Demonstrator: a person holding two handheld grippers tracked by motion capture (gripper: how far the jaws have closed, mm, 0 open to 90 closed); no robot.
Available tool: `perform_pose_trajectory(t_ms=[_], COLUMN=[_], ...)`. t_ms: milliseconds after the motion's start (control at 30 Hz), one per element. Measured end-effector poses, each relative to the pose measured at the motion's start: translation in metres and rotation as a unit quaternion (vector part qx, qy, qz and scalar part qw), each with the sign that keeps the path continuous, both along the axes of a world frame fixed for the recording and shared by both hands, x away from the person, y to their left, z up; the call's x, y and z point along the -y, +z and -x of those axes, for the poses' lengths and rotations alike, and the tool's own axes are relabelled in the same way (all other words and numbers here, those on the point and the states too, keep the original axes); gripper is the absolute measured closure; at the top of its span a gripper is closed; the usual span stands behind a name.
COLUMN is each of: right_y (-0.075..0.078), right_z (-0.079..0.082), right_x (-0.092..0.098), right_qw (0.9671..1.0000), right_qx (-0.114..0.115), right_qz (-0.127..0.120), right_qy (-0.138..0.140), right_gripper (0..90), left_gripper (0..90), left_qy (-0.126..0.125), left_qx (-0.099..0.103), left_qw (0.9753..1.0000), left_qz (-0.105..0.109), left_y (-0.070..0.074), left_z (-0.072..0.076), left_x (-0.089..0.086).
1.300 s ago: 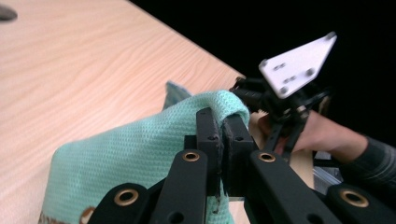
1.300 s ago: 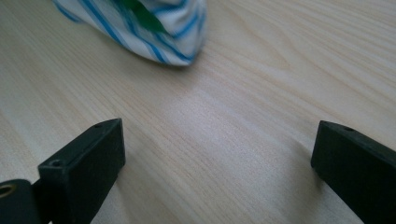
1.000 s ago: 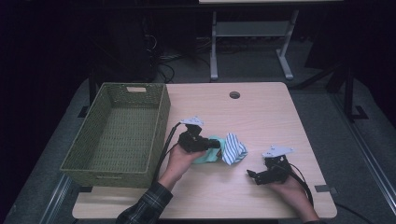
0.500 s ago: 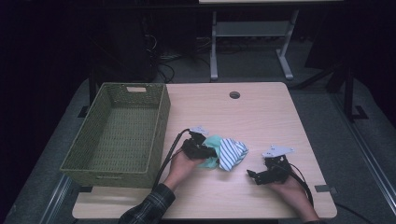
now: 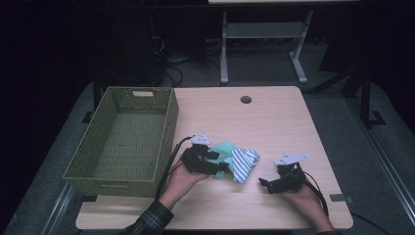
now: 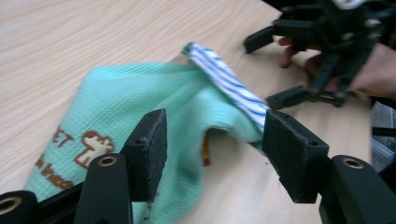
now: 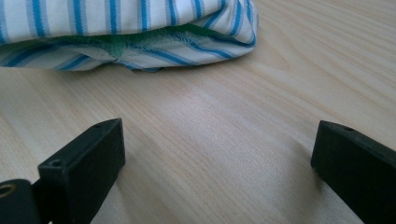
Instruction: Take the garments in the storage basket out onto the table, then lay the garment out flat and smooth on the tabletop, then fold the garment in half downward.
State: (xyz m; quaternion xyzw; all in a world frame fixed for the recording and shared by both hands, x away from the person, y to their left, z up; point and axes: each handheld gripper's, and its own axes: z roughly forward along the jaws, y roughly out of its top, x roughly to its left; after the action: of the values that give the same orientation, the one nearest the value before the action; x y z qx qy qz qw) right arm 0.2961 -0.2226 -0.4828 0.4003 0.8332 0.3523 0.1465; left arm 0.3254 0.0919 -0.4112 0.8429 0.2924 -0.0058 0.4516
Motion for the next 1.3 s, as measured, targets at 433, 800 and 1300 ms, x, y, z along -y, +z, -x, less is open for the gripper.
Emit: perform_pose_trajectory(t_ms=[433,800,1300], right_y=[0.0,0.0,0.0], right_z=[0.0,0.0,0.0], right_x=[0.0,0.0,0.0], right_qw=[1.0,1.0,1.0], right_qx=[0.0,0.0,0.0], right_qz=[0.0,0.0,0.001], right_qy=[0.0,0.0,0.0], right_gripper=[2.4,2.4,2.4], left_gripper=[44.3,42.0,44.9], left_qy=[-0.064,-0.083,-0.077], left_qx=[0.015,0.043,0.016], left_qw=[0.9979,0.9954,0.994], left_qz=[0.0,-0.019,-0.076], left_y=[0.0,-0.016,-0.051], left_z=[0.028,0.026,0.016], left_x=[0.031,0.054,0.058])
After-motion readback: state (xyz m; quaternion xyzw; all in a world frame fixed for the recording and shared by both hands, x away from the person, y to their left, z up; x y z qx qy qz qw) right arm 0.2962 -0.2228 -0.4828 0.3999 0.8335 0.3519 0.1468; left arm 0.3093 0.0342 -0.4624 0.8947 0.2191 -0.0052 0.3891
